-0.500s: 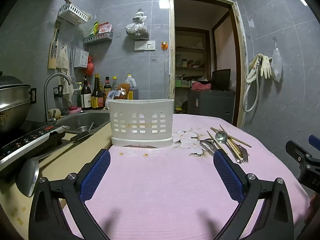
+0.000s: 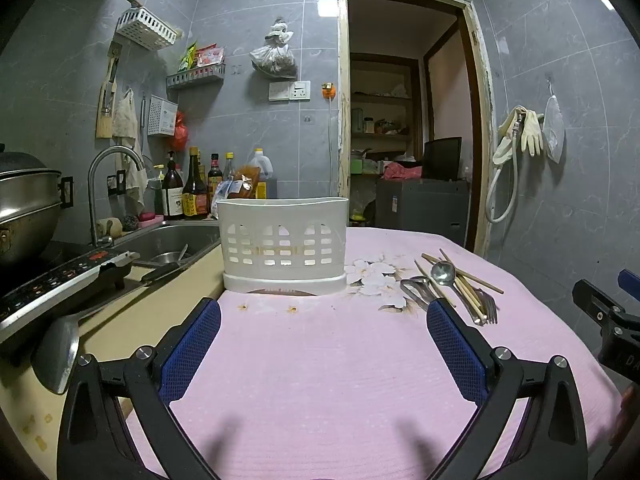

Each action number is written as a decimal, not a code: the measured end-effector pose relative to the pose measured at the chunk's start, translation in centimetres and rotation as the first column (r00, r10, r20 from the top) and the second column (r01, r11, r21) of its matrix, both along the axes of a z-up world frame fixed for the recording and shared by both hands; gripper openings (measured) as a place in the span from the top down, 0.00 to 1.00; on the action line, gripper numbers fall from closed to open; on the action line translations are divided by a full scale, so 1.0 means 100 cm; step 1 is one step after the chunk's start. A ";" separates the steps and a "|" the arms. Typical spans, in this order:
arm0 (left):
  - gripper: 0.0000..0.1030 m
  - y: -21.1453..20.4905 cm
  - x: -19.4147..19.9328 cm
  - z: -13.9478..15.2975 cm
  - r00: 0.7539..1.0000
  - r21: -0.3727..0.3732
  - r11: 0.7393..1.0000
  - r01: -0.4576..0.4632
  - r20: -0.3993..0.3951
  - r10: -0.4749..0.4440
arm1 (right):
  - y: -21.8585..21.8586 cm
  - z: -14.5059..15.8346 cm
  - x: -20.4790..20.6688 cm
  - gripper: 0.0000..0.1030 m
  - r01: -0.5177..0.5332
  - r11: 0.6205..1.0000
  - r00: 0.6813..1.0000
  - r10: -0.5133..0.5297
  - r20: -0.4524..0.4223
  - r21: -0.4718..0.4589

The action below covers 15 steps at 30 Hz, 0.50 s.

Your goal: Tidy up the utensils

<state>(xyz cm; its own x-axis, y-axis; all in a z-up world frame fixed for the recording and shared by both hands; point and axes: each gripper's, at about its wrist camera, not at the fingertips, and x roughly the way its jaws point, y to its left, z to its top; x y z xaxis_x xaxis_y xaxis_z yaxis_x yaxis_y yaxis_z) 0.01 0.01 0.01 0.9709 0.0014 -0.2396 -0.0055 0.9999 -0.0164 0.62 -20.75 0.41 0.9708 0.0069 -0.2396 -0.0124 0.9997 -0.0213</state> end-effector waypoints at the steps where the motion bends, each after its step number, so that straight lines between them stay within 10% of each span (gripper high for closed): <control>1: 0.02 0.000 0.000 0.000 1.000 0.000 1.000 -0.001 0.001 0.001 | 0.000 0.000 0.000 0.00 0.000 1.000 1.000 0.000 0.000 -0.001; 15: 0.02 0.000 0.000 0.000 1.000 0.001 1.000 0.001 -0.001 -0.001 | -0.001 0.000 0.000 0.00 0.000 1.000 1.000 0.000 -0.002 0.001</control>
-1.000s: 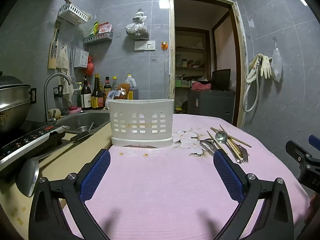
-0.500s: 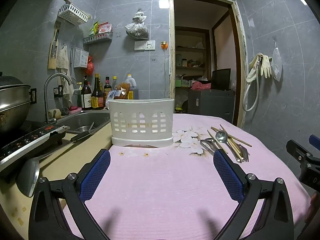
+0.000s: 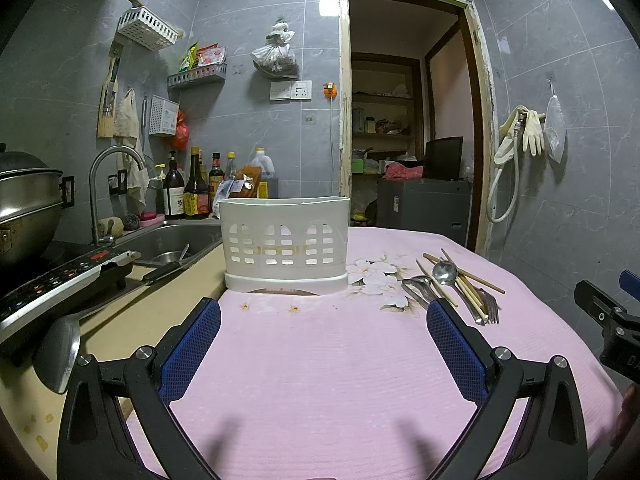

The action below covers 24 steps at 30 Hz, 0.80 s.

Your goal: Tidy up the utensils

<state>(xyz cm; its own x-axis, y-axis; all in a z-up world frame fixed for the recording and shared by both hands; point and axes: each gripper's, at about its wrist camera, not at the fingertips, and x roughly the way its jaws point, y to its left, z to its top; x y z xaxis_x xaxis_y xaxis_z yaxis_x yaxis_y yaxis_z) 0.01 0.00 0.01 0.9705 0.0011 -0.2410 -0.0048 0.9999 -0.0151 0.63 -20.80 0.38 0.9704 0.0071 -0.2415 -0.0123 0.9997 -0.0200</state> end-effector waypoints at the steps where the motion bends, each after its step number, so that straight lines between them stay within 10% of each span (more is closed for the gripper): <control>1: 0.02 0.000 0.000 0.000 1.000 0.000 1.000 0.001 0.000 -0.001 | 0.000 0.000 0.000 0.00 0.000 1.000 1.000 0.000 0.000 0.001; 24: 0.02 0.006 0.002 -0.005 1.000 -0.001 1.000 0.005 -0.005 -0.005 | -0.003 0.000 0.000 0.00 -0.005 1.000 1.000 0.005 -0.003 0.000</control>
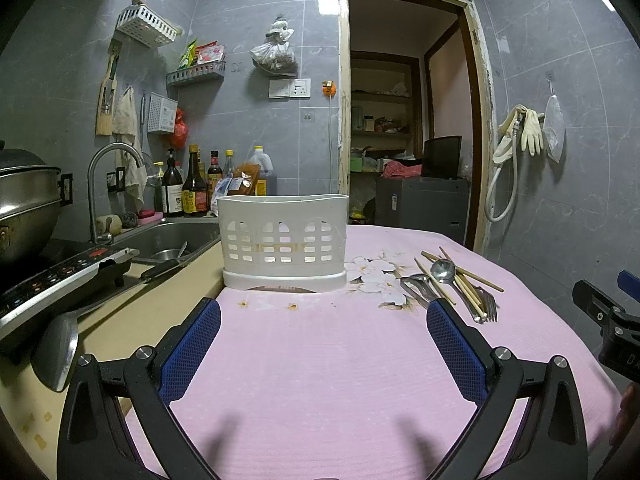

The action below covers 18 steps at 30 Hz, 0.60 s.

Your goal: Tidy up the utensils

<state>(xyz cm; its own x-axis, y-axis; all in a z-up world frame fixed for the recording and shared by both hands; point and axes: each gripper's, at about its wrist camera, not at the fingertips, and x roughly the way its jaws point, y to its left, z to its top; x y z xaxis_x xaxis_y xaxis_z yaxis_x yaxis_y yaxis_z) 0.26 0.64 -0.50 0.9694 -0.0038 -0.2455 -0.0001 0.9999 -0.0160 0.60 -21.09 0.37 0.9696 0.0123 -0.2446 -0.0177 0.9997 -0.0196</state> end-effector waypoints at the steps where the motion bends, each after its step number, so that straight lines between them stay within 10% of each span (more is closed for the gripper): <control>1: 0.02 0.000 0.000 0.000 1.000 0.000 1.000 0.000 0.000 0.000 | 0.001 0.000 0.001 0.00 0.001 1.000 1.000 -0.001 0.000 0.000; 18: 0.02 0.000 0.000 0.001 1.000 0.000 1.000 0.000 -0.001 0.000 | 0.002 0.000 0.000 0.00 0.002 1.000 1.000 -0.002 -0.001 0.001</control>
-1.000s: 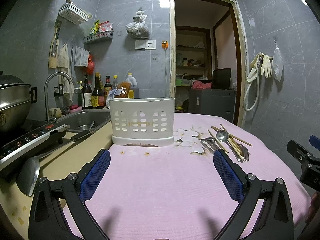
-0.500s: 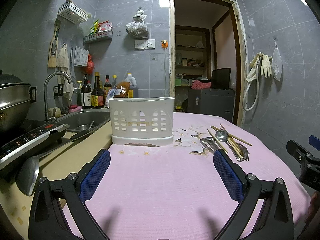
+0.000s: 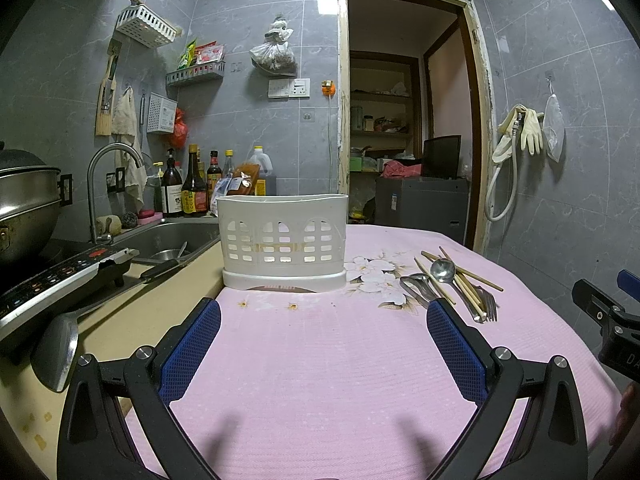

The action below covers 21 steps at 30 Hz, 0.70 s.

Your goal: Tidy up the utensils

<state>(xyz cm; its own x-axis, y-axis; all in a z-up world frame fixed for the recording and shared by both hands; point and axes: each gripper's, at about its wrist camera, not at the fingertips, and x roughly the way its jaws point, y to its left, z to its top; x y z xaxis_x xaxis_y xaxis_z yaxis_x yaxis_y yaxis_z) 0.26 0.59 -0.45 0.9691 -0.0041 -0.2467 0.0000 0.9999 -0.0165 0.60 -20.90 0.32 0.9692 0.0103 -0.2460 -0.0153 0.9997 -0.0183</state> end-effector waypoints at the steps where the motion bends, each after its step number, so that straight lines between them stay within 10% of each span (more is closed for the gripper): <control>1: 0.02 0.000 0.000 0.000 1.000 0.000 1.000 0.000 0.000 0.000 | 0.000 0.000 0.000 0.00 0.000 1.000 1.000 0.000 0.000 0.000; 21: 0.02 -0.004 -0.002 0.001 1.000 0.001 1.000 0.000 -0.002 0.000 | -0.002 0.001 0.001 0.00 -0.002 1.000 1.000 0.002 -0.002 0.001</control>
